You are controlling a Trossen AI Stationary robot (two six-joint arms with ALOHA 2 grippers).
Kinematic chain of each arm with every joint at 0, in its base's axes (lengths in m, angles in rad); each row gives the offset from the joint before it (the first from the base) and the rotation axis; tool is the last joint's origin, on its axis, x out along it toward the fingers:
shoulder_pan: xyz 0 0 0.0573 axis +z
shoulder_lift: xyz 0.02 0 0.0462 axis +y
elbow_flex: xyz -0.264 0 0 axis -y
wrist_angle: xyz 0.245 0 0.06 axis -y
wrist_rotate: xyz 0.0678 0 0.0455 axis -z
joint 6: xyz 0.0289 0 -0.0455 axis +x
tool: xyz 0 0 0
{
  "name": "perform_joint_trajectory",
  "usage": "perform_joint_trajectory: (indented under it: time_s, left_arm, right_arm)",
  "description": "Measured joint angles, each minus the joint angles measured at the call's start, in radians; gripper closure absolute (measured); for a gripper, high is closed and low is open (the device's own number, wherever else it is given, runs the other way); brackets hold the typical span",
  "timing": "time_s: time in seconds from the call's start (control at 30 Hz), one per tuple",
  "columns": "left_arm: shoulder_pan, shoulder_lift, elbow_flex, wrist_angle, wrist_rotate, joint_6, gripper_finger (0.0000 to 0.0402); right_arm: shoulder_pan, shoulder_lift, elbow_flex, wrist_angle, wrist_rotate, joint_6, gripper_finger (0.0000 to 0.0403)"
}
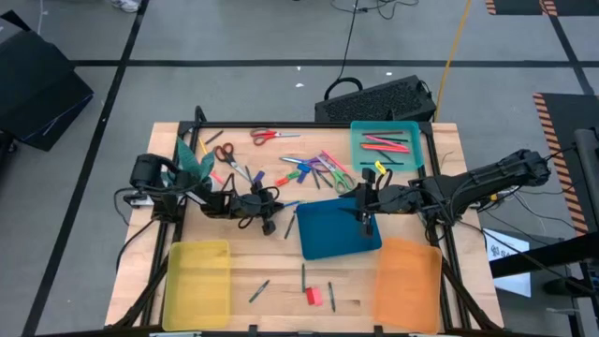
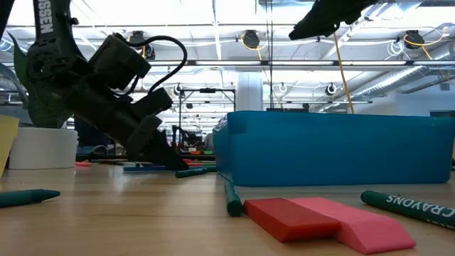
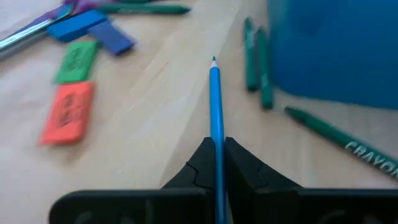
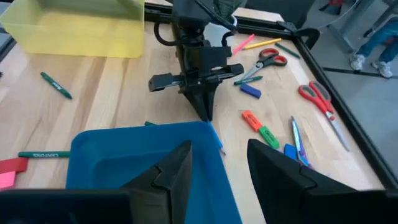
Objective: Sort crayons/erasers/pens/pencils in bins
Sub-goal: Put the blue pencil into the blue bin
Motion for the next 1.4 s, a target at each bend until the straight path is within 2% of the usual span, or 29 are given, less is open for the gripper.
perform_joint_trajectory:
  time_s: [0.17, 0.4, 0.47, 0.53, 0.63, 0.73, 0.8, 0.9, 0.97, 1.07, 1.27, 1.4]
  left_arm:
    - [0.013, -0.117, -0.002, -0.107, -0.015, -0.012, 0.0389]
    - [0.014, -0.270, 0.003, -0.190, -0.026, -0.054, 0.0389]
    - [0.014, -0.302, 0.013, -0.196, -0.024, -0.077, 0.0389]
    - [0.014, -0.325, 0.035, -0.222, -0.021, -0.099, 0.0389]
    - [0.013, -0.336, 0.103, -0.263, -0.014, -0.120, 0.0389]
    - [0.011, -0.336, 0.203, -0.344, 0.002, -0.139, 0.0390]
    - [0.010, -0.329, 0.284, -0.417, 0.009, -0.153, 0.0390]
    - [0.004, -0.326, 0.382, -0.519, 0.026, -0.180, 0.0393]
    - [-0.002, -0.326, 0.430, -0.539, 0.035, -0.204, 0.0400]
    - [-0.013, -0.327, 0.465, -0.551, 0.056, -0.247, 0.0398]
    - [-0.039, -0.327, 0.486, -0.560, 0.064, -0.294, 0.0399]
    - [-0.056, -0.326, 0.485, -0.577, 0.053, -0.294, 0.0399]
  right_arm:
    - [0.000, -0.008, 0.000, 0.000, 0.000, -0.029, 0.0257]
    - [0.020, -0.013, 0.000, -0.007, 0.007, -0.149, 0.0257]
    - [0.033, -0.006, 0.000, 0.000, 0.045, -0.192, 0.0257]
    - [0.045, 0.011, 0.000, 0.021, 0.133, -0.238, 0.0256]
    - [0.052, 0.059, 0.000, 0.099, 0.233, -0.297, 0.0249]
    - [0.052, 0.136, 0.022, 0.157, 0.243, -0.383, 0.0236]
    - [0.052, 0.200, 0.060, 0.159, 0.246, -0.460, 0.0226]
    - [0.056, 0.292, 0.119, 0.162, 0.334, -0.604, 0.0208]
    - [0.060, 0.339, 0.144, 0.159, 0.409, -0.718, 0.0199]
    - [0.063, 0.382, 0.158, 0.174, 0.450, -0.828, 0.0193]
    - [0.064, 0.407, 0.157, 0.231, 0.452, -0.847, 0.0204]
    - [0.069, 0.379, 0.142, 0.216, 0.453, -0.765, 0.0208]
